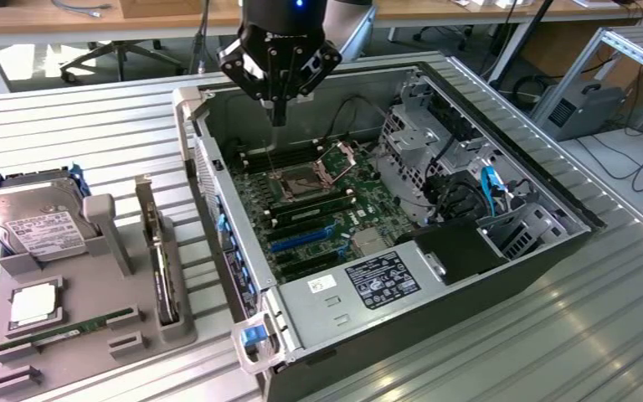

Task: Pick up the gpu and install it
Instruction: 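Reach for the gpu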

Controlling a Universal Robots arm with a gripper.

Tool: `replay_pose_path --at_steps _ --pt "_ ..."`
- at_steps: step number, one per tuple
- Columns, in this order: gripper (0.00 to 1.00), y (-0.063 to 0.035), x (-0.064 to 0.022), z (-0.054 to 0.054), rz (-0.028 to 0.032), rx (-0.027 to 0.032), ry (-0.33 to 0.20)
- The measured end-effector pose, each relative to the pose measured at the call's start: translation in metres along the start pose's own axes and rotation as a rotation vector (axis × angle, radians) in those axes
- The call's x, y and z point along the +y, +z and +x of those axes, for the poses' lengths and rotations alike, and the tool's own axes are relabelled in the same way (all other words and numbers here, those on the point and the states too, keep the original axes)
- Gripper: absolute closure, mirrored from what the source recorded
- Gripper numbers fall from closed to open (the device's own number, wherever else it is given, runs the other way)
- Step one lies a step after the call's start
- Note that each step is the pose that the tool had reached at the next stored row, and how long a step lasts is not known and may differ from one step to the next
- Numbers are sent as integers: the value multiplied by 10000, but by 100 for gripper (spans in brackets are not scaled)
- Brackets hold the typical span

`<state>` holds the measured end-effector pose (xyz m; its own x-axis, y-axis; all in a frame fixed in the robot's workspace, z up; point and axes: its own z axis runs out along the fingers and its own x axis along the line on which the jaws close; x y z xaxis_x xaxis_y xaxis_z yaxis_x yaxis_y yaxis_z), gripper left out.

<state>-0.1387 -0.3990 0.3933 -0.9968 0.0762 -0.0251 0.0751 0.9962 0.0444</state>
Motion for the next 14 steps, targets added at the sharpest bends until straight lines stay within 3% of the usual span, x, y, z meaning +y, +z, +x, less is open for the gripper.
replay_pose_path --at_steps 14 --pt "89 -1 -3 39 0 0 -1"
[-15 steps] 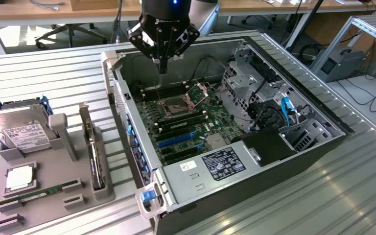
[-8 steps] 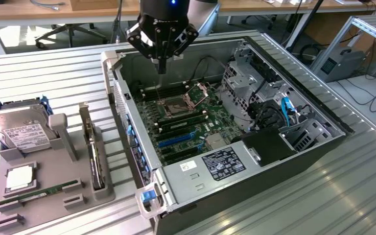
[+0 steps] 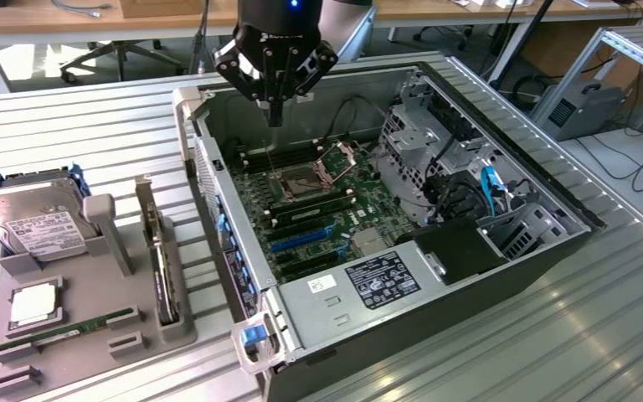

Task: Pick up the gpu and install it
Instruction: 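Reach for the gpu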

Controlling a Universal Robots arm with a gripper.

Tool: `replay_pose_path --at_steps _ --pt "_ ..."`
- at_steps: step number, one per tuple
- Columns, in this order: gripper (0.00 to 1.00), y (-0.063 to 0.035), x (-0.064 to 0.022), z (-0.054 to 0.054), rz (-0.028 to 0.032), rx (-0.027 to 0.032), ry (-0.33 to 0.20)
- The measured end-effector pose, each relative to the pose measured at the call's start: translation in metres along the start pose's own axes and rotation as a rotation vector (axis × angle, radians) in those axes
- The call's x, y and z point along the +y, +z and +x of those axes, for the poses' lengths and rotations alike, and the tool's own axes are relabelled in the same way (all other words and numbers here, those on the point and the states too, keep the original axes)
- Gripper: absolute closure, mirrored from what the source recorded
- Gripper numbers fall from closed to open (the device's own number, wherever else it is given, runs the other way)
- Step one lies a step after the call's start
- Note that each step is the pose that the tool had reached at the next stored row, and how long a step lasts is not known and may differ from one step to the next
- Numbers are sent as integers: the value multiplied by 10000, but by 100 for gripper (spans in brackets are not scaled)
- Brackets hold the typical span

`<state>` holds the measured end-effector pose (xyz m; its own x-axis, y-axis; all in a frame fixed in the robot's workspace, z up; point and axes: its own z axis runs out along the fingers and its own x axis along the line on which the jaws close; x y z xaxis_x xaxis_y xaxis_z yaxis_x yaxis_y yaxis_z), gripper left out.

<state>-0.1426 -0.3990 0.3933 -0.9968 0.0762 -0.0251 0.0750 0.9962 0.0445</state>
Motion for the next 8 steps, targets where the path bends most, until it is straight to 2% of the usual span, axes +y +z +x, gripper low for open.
replay_pose_path --at_steps 8 --pt "89 -2 -4 48 0 0 1"
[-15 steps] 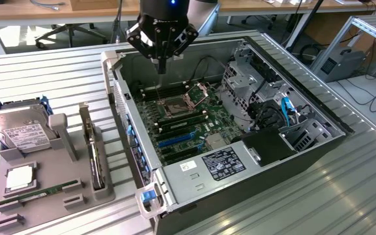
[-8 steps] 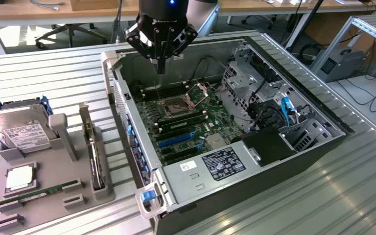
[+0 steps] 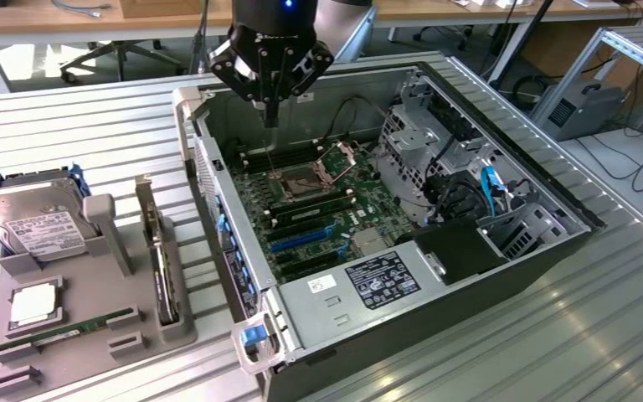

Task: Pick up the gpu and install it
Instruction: 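Reach for the gpu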

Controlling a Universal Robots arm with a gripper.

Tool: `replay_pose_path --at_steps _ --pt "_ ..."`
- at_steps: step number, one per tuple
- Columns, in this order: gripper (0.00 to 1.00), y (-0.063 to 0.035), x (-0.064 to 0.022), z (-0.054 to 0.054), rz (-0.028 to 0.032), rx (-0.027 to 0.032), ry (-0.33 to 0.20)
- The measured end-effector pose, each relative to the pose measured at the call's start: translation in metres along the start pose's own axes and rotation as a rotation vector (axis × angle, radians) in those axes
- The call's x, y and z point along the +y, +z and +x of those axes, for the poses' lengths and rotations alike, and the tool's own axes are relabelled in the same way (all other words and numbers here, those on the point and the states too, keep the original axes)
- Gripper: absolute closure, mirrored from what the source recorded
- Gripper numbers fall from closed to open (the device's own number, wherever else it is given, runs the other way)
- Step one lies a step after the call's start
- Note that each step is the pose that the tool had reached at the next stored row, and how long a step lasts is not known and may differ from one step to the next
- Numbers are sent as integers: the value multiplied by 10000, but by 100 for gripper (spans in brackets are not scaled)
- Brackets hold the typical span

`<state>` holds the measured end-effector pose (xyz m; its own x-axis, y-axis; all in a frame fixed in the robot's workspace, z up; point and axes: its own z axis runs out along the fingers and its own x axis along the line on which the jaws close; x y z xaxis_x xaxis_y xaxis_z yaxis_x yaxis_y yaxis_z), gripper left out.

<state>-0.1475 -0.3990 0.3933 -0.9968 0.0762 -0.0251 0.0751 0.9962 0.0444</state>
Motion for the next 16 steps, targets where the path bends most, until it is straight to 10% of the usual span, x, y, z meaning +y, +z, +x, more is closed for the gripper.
replay_pose_path --at_steps 16 --pt "89 -1 -3 42 1 1 0"
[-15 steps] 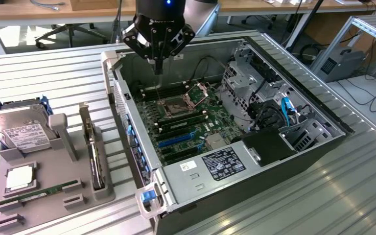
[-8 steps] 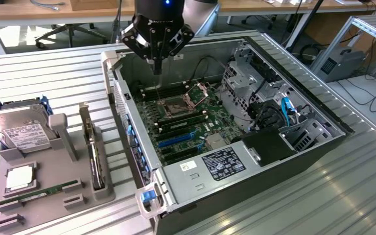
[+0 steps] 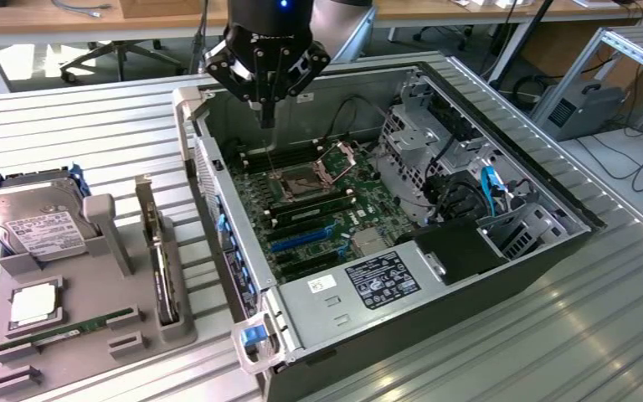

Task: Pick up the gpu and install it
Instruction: 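Reach for the gpu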

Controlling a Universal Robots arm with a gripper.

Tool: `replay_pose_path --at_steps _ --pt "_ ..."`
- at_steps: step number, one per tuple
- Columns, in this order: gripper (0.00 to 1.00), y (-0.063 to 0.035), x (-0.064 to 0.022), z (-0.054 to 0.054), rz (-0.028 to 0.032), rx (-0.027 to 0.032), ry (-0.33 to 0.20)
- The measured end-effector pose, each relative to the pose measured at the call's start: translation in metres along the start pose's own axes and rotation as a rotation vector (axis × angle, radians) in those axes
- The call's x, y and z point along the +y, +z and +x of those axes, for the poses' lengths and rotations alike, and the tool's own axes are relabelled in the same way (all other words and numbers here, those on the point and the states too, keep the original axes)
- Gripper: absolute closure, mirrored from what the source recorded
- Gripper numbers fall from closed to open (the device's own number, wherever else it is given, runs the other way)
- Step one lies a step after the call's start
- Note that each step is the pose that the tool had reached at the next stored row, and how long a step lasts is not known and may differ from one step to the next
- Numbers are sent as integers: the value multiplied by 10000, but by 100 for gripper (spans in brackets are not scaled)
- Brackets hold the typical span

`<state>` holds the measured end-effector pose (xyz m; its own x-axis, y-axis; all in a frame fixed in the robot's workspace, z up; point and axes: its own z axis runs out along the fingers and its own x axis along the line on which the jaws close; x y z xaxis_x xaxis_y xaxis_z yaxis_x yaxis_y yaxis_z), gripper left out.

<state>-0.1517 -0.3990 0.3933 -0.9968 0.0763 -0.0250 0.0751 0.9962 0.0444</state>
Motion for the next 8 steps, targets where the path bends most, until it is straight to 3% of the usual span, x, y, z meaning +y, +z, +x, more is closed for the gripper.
replay_pose_path --at_steps 8 --pt "89 -1 -2 30 0 -1 0"
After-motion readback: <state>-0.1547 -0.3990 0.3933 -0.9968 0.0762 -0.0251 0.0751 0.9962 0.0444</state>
